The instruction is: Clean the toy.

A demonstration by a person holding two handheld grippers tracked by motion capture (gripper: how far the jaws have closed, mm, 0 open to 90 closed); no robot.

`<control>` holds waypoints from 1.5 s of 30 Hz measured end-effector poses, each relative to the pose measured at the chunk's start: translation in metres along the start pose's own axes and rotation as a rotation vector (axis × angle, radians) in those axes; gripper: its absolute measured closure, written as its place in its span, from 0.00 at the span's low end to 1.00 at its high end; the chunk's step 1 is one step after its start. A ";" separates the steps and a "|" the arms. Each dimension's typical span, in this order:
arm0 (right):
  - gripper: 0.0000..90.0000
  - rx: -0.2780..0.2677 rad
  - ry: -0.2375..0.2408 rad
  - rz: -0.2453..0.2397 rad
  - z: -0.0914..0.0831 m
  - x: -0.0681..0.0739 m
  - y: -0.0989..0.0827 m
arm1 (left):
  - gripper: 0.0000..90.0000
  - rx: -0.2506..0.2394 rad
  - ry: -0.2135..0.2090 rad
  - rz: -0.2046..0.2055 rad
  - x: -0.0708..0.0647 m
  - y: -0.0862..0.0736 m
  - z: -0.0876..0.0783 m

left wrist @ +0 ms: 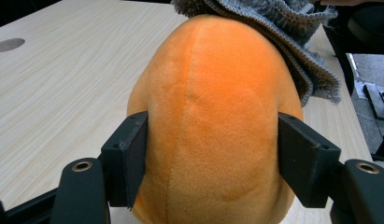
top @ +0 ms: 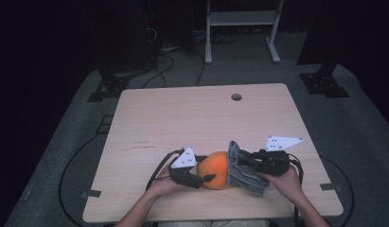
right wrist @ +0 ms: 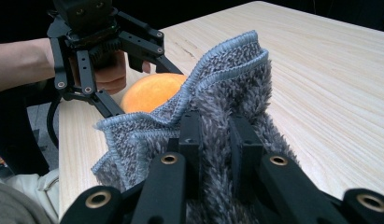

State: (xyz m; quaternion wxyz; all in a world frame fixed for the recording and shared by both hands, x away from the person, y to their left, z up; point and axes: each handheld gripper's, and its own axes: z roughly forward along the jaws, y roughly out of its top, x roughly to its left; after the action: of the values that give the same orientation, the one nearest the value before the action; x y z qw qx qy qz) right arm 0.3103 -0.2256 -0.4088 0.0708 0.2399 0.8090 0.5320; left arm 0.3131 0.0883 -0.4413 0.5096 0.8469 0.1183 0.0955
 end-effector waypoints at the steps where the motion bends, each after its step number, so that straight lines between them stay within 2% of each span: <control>1: 0.86 -0.002 0.005 0.007 0.000 -0.001 0.000 | 0.35 0.001 0.002 0.001 0.000 0.000 0.000; 5: 0.86 -0.008 0.018 0.007 0.001 0.002 0.001 | 0.35 0.001 0.004 0.008 -0.001 0.001 0.001; 7: 0.86 -0.029 0.063 0.002 0.005 0.010 0.007 | 0.36 0.002 0.003 0.017 -0.002 0.001 0.001; 8: 0.86 -0.029 0.063 0.002 0.005 0.010 0.007 | 0.36 0.002 0.003 0.017 -0.002 0.001 0.001; 9: 0.86 -0.048 0.096 -0.011 0.010 0.014 0.012 | 0.36 0.005 0.006 0.021 -0.003 0.002 0.001; 12: 0.86 -0.062 0.105 -0.009 0.014 0.014 0.012 | 0.35 0.007 -0.004 0.018 -0.004 0.002 -0.001; 14: 0.86 -0.055 0.100 0.002 0.016 0.012 0.010 | 0.29 -0.012 -0.026 0.002 -0.003 0.001 -0.002; 16: 0.86 -0.055 0.098 -0.002 0.015 0.013 0.007 | 0.16 -0.025 -0.025 -0.047 0.002 0.002 -0.002; 17: 0.86 -0.050 0.104 -0.005 0.014 0.015 0.004 | 0.07 -0.005 -0.035 -0.083 0.006 0.004 0.001; 18: 0.86 -0.050 0.104 -0.005 0.014 0.015 0.004 | 0.06 -0.005 -0.035 -0.083 0.006 0.004 0.001; 20: 0.86 -0.054 0.108 -0.002 0.012 0.014 0.001 | 0.08 0.014 -0.061 -0.093 0.006 0.004 0.005; 21: 0.86 -0.057 0.103 0.008 0.009 0.011 -0.002 | 0.19 0.004 -0.055 -0.055 0.002 0.003 0.004; 22: 0.86 -0.057 0.103 0.008 0.009 0.011 -0.002 | 0.24 0.004 -0.055 -0.055 0.002 0.003 0.004; 24: 0.86 -0.049 0.082 0.018 0.005 0.005 -0.005 | 0.26 -0.001 -0.046 -0.048 0.000 0.003 0.003; 27: 0.86 -0.049 0.041 0.052 -0.003 -0.006 -0.014 | 0.32 -0.013 -0.023 -0.016 -0.004 0.005 0.002; 28: 0.86 -0.045 0.024 0.075 -0.009 -0.010 -0.020 | 0.33 -0.032 0.002 0.015 -0.009 0.008 0.003; 29: 0.86 -0.045 0.024 0.075 -0.009 -0.010 -0.020 | 0.34 -0.032 0.002 0.015 -0.009 0.008 0.003; 31: 0.86 -0.047 0.016 0.093 -0.015 -0.013 -0.023 | 0.36 -0.057 0.026 0.039 -0.013 0.012 0.003; 32: 0.86 -0.063 0.012 0.096 -0.020 -0.012 -0.021 | 0.38 -0.070 0.055 0.061 -0.017 0.015 0.003; 33: 0.86 -0.063 0.012 0.096 -0.020 -0.012 -0.021 | 0.38 -0.070 0.055 0.061 -0.017 0.015 0.003; 35: 0.86 -0.105 0.043 0.072 -0.020 -0.001 -0.010 | 0.39 -0.066 0.072 0.093 -0.021 0.017 0.005; 36: 0.86 -0.105 0.043 0.072 -0.020 -0.001 -0.010 | 0.39 -0.066 0.072 0.093 -0.021 0.017 0.005; 38: 0.86 -0.126 0.069 0.035 -0.014 0.010 0.001 | 0.40 -0.072 0.087 0.102 -0.024 0.018 0.005; 39: 0.86 -0.115 0.079 -0.003 -0.006 0.018 0.009 | 0.41 -0.085 0.100 0.103 -0.025 0.019 0.004; 41: 0.86 -0.104 0.069 -0.016 -0.003 0.020 0.010 | 0.41 -0.092 0.106 0.099 -0.025 0.020 0.002; 42: 0.86 -0.096 0.058 -0.019 -0.001 0.019 0.009 | 0.41 -0.099 0.109 0.095 -0.024 0.021 -0.001; 45: 0.86 -0.059 0.017 0.016 0.000 0.006 0.000 | 0.42 -0.117 0.115 0.073 -0.020 0.022 -0.008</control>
State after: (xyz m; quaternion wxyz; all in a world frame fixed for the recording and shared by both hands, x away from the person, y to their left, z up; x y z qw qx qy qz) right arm 0.3056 -0.2226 -0.4078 0.0669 0.2395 0.7916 0.5581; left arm 0.2938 0.0792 -0.4194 0.5468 0.8125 0.1107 0.1691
